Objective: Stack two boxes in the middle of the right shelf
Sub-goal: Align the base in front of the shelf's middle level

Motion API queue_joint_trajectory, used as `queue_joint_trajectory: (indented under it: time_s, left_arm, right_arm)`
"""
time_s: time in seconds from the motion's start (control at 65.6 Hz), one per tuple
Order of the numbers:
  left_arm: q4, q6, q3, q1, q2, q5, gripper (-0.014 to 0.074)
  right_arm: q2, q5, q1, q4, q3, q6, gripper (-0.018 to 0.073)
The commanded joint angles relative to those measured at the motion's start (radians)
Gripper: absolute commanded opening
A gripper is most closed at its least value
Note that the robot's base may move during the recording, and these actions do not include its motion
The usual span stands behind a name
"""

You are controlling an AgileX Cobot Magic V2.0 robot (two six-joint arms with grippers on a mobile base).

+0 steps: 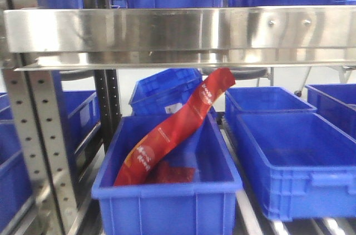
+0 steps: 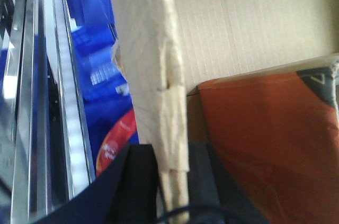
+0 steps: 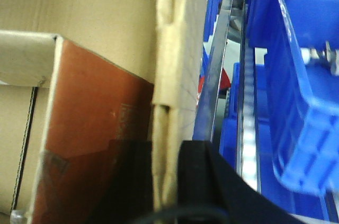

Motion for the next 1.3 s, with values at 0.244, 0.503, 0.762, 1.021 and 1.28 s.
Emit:
queue_joint_trajectory:
  time_s: [0.244, 0.503, 0.762, 1.021, 1.28]
  left_arm:
    - [0.074, 0.014, -0.013, 0.008, -0.011, -0.040, -0.0111]
    - [0.077, 0.014, -0.013, 0.008, -0.011, -0.040, -0.0111]
    - [0.077, 0.014, -0.013, 0.008, -0.011, -0.040, -0.0111]
    - [0.081, 0.014, -0.013, 0.008, -0.011, -0.040, -0.0111]
    - [0.081, 0.014, -0.013, 0.008, -0.011, -0.040, -0.0111]
  right_arm:
    - [-0.017, -0.054, -0.012, -0.055, -0.015, -0.006, -0.0153]
    - [-0.017, -0.054, -0.012, -0.055, -0.015, -0.006, -0.0153]
    - [-0.017, -0.054, -0.012, -0.055, -0.015, -0.006, -0.0153]
    - [-0.017, -0.054, -0.012, -0.055, -0.015, -0.006, -0.0153]
    - [-0.017, -0.054, -0.012, -0.055, -0.015, -0.006, -0.0153]
